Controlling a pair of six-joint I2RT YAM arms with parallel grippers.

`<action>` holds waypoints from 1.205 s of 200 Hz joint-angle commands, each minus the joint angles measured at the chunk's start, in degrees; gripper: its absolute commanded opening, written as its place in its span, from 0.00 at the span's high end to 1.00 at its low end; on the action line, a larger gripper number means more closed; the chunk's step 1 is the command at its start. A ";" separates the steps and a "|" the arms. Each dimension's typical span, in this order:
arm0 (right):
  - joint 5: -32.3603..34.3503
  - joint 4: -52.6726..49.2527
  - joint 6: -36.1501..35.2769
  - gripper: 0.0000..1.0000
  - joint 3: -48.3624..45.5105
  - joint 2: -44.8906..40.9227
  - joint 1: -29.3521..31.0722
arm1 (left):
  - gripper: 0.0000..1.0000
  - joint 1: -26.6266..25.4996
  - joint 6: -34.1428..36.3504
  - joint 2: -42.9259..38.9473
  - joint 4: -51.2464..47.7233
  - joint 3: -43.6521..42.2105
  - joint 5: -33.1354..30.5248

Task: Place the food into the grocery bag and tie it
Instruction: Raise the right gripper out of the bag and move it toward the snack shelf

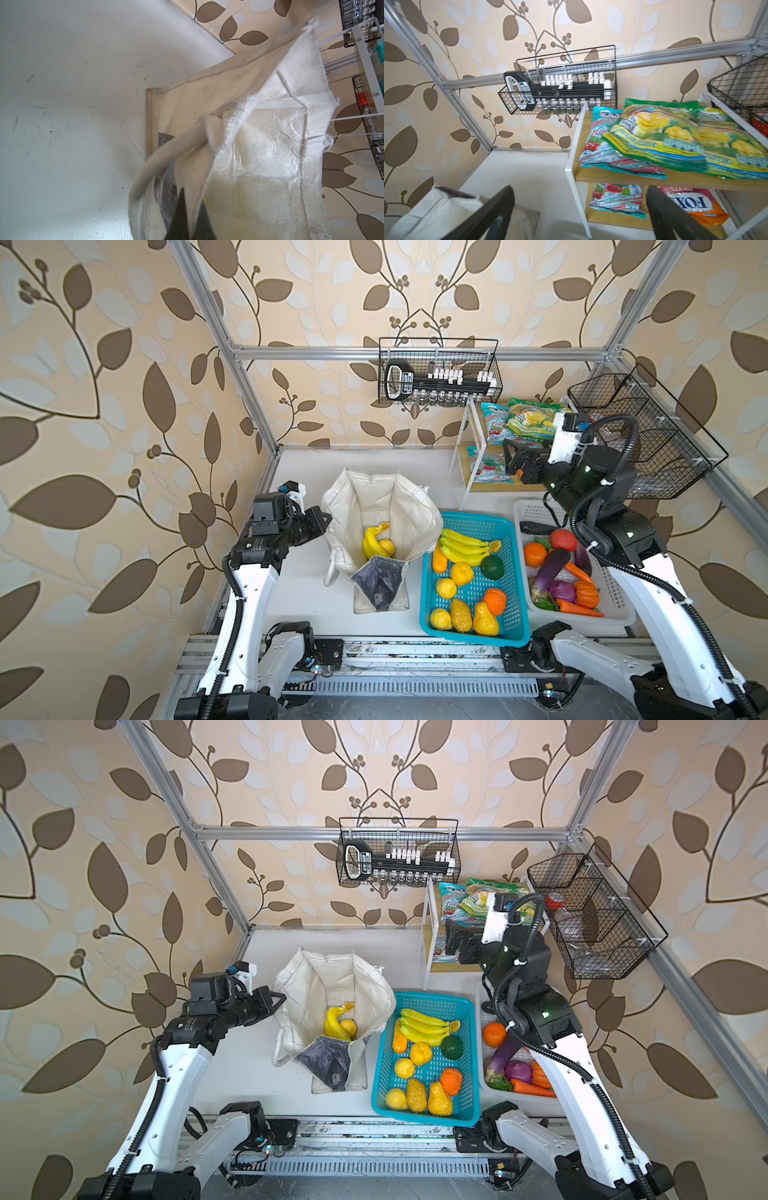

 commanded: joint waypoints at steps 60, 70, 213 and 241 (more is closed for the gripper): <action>-24.47 -1.89 10.23 0.00 5.72 7.34 -19.36 | 1.00 0.37 0.01 -0.42 1.05 0.42 -0.98; -23.84 -1.79 10.64 0.00 6.23 8.13 -19.58 | 1.00 0.36 0.15 -0.43 0.90 0.43 -1.13; -30.13 -1.64 16.47 0.03 7.24 13.81 -27.99 | 1.00 0.29 0.05 -0.81 1.20 0.48 0.89; -31.59 -0.38 17.25 0.14 6.81 14.45 -28.09 | 1.00 0.35 0.05 -0.77 1.21 0.48 0.76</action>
